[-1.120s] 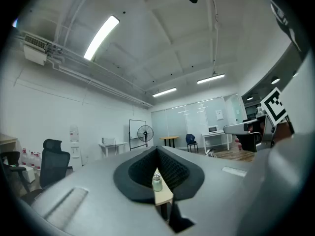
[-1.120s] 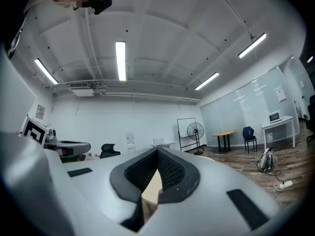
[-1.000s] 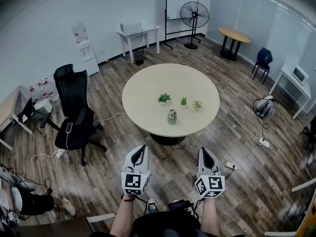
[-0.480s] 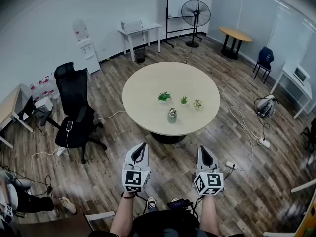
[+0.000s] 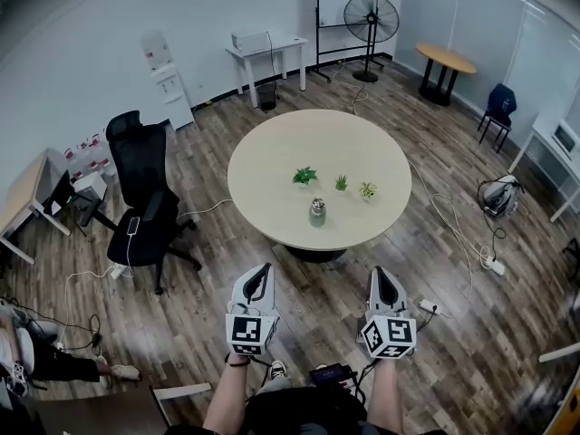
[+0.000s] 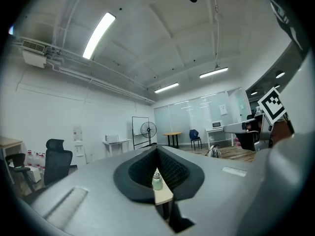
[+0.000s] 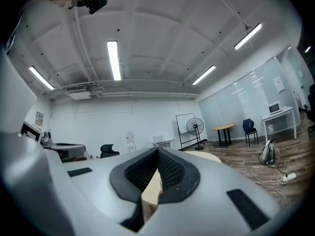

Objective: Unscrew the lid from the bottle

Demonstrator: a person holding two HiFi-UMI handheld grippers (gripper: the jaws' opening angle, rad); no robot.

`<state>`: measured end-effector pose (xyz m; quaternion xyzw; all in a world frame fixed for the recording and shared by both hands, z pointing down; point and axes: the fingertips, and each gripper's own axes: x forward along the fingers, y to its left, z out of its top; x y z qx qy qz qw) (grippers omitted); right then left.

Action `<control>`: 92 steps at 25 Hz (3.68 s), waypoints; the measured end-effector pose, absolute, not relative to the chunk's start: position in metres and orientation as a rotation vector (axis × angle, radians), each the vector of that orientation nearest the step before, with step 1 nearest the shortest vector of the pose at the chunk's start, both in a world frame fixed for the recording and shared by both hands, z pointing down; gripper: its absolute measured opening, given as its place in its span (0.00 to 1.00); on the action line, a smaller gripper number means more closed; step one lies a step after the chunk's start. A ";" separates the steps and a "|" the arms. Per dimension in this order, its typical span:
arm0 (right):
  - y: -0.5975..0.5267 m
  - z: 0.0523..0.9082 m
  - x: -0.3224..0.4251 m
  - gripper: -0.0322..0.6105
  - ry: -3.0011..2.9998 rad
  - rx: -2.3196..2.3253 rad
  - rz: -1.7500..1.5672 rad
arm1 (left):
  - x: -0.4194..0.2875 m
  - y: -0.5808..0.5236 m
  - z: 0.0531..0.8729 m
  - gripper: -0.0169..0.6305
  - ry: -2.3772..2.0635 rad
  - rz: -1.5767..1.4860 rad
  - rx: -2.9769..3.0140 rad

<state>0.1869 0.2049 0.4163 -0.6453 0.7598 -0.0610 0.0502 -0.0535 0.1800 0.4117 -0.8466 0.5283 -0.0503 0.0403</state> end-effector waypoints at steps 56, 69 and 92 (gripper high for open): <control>-0.128 0.432 0.225 0.05 2.277 -2.045 -0.224 | 0.039 -0.157 0.443 0.66 1.198 0.018 -2.755; -0.134 0.459 0.235 0.06 2.287 -2.054 -0.304 | 0.080 -0.157 0.628 0.65 1.166 -0.283 -2.899; -0.132 0.481 0.218 0.06 2.368 -2.030 -0.350 | 0.120 -0.178 0.769 0.65 1.226 -0.685 -3.036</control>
